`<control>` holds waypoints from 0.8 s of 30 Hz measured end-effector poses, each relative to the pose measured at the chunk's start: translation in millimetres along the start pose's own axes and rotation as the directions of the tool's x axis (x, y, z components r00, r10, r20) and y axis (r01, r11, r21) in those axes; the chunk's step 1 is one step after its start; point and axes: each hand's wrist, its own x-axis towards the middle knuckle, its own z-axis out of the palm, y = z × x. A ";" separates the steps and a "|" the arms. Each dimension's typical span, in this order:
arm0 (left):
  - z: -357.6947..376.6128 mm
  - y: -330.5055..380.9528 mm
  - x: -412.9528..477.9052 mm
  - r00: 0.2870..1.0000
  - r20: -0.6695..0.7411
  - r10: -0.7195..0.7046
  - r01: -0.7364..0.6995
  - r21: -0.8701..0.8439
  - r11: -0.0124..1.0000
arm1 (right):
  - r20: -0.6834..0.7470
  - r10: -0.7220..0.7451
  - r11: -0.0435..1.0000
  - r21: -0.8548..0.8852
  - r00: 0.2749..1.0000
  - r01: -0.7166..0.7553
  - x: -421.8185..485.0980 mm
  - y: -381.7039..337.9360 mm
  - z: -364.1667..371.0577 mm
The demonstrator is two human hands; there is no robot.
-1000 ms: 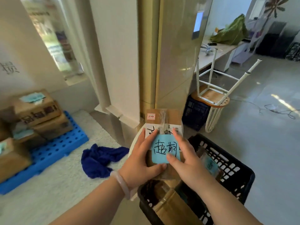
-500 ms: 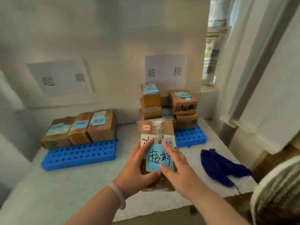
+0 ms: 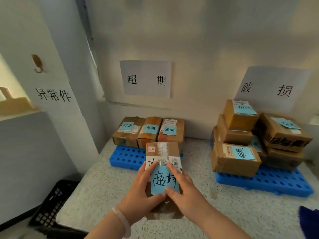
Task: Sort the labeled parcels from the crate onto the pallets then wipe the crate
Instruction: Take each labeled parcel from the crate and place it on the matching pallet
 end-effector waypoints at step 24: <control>-198.7 -93.6 217.9 0.992 -0.103 -0.070 0.065 -0.052 0.997 | -0.073 0.019 0.998 0.063 0.997 -0.015 295.1 -79.7 84.4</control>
